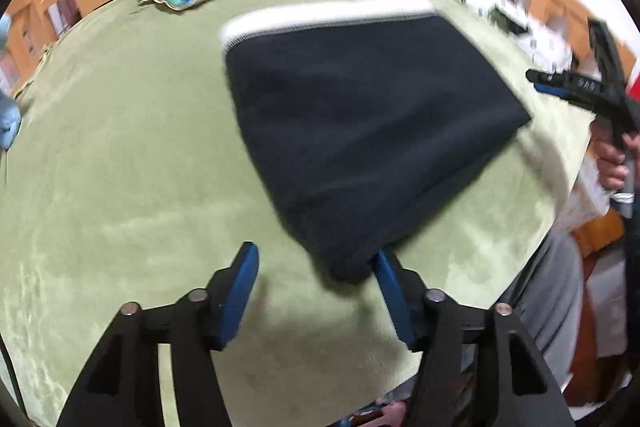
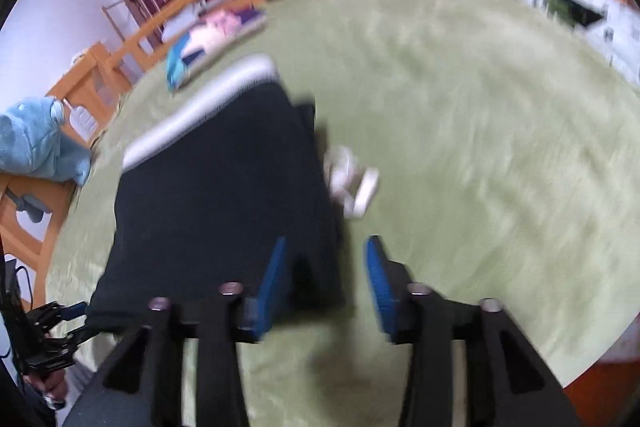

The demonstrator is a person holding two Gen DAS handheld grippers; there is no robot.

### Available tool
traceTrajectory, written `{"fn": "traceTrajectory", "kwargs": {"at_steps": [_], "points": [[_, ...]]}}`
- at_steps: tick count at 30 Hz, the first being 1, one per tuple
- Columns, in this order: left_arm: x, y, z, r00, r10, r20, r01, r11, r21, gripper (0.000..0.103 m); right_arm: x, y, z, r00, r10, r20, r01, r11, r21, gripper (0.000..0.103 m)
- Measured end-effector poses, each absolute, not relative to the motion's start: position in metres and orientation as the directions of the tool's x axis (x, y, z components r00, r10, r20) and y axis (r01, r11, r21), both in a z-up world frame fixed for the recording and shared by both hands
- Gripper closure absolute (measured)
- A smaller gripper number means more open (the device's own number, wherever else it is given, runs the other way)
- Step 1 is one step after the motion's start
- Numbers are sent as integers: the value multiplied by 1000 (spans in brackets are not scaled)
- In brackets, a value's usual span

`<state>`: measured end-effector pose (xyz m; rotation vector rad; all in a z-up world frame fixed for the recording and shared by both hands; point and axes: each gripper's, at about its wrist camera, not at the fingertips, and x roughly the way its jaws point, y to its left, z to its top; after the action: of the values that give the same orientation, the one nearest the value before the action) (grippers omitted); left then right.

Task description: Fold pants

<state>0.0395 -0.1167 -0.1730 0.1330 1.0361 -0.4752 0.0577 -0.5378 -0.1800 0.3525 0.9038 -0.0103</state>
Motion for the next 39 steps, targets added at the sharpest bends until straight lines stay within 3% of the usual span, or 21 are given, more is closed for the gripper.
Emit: {"fn": "traceTrajectory", "kwargs": {"at_steps": [6, 10, 17, 18, 21, 22, 24, 26, 29, 30, 31, 33, 36, 39], "points": [[79, -107, -154, 358, -441, -823, 455, 852, -259, 40, 135, -537, -164, 652, 140, -745, 129, 948, 291, 50], [87, -105, -143, 435, -400, -806, 480, 861, -168, 39, 188, -524, -179, 618, 180, -765, 103, 946, 306, 50], [156, -104, -167, 461, -361, -811, 325, 919, -224, 39, 235, -502, -207, 570, 231, -789, 81, 939, 333, 43], [166, -107, -171, 452, -359, -816, 305, 922, -237, 39, 237, -501, -209, 569, 226, -791, 85, 940, 330, 47], [200, -117, -191, 419, -359, -834, 243, 929, -277, 39, 236, -499, -206, 600, 230, -766, 44, 947, 319, 85], [207, -122, -196, 412, -340, -845, 233, 936, -263, 41, 233, -501, -202, 616, 223, -756, 41, 949, 313, 90], [211, -128, -200, 410, -338, -847, 235, 937, -260, 40, 227, -522, -196, 655, 254, -712, 88, 910, 406, 91], [214, -132, -201, 412, -342, -845, 243, 935, -260, 39, 231, -528, -209, 633, 222, -742, 123, 917, 379, 91], [212, -137, -201, 411, -318, -855, 250, 941, -230, 39, 233, -527, -222, 612, 188, -768, 158, 923, 352, 77], [209, -138, -201, 409, -315, -856, 253, 941, -225, 39, 230, -529, -217, 613, 167, -772, 171, 926, 335, 60], [207, -139, -201, 403, -314, -859, 256, 940, -224, 39, 226, -531, -212, 609, 155, -778, 180, 928, 327, 51], [203, -139, -205, 382, -310, -871, 257, 941, -221, 39, 213, -537, -203, 605, 150, -782, 178, 932, 317, 51], [196, -138, -214, 349, -320, -881, 250, 938, -241, 39, 186, -543, -201, 569, 156, -808, 164, 940, 298, 35], [190, -140, -225, 331, -331, -884, 246, 934, -257, 35, 162, -550, -218, 488, 197, -850, 144, 943, 301, 29]]}}
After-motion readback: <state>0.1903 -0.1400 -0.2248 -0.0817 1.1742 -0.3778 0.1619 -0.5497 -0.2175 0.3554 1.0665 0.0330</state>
